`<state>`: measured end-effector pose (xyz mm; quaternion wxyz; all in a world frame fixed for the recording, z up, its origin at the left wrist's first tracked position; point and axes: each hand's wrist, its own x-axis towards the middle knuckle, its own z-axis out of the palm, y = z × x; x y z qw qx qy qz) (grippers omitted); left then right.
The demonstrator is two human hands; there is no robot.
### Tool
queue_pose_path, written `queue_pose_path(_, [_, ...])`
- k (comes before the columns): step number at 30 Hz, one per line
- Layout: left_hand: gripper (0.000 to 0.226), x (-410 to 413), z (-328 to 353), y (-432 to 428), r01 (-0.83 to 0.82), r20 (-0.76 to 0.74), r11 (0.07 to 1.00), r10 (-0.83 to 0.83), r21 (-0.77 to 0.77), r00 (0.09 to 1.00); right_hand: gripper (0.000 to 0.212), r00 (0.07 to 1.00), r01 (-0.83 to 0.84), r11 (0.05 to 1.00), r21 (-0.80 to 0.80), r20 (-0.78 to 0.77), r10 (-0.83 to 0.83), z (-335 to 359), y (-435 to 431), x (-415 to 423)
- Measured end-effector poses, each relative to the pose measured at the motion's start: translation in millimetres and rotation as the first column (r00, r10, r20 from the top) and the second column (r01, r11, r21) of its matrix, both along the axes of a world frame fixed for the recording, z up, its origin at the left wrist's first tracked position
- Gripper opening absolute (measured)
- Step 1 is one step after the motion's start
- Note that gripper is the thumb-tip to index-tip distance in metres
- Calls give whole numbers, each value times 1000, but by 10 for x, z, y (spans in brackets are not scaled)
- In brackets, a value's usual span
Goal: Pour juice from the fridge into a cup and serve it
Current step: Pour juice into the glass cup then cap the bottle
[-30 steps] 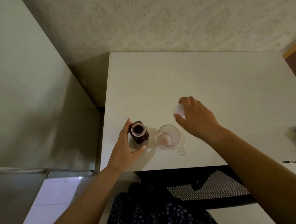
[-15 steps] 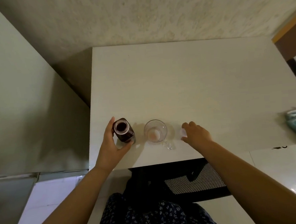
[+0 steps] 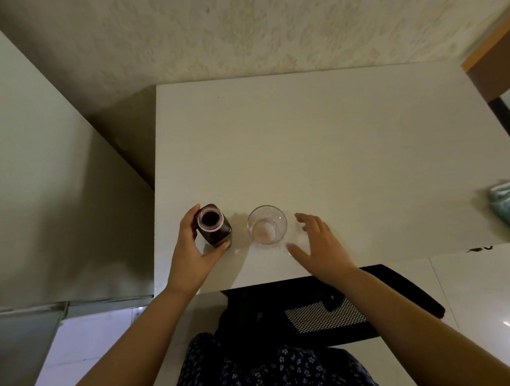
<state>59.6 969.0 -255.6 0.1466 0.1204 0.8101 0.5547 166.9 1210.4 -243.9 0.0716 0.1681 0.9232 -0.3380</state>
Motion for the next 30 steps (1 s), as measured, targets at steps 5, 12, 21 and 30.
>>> queue_pose_path(5, [79,-38,58,-17,41,-96,997,-47,-59,994,98,998,-58,997,42,35,56,-29,-229,-129])
queue_pose_path(12, [80,-179,166,-48,174,-239,956,-230,-235,943,92,1000,-24,992,125,20,22,-106,-299,-228])
queue_pose_path(21, [84,-396,167,88,219,-364,847,-422,-484,830,91,1000,-12,996,90,24,9,-116,-302,-227])
queue_pose_path(30, [83,-427,112,199,211,-393,769,-517,-603,760,90,1000,-9,996,94,13,8,-110,-300,-230])
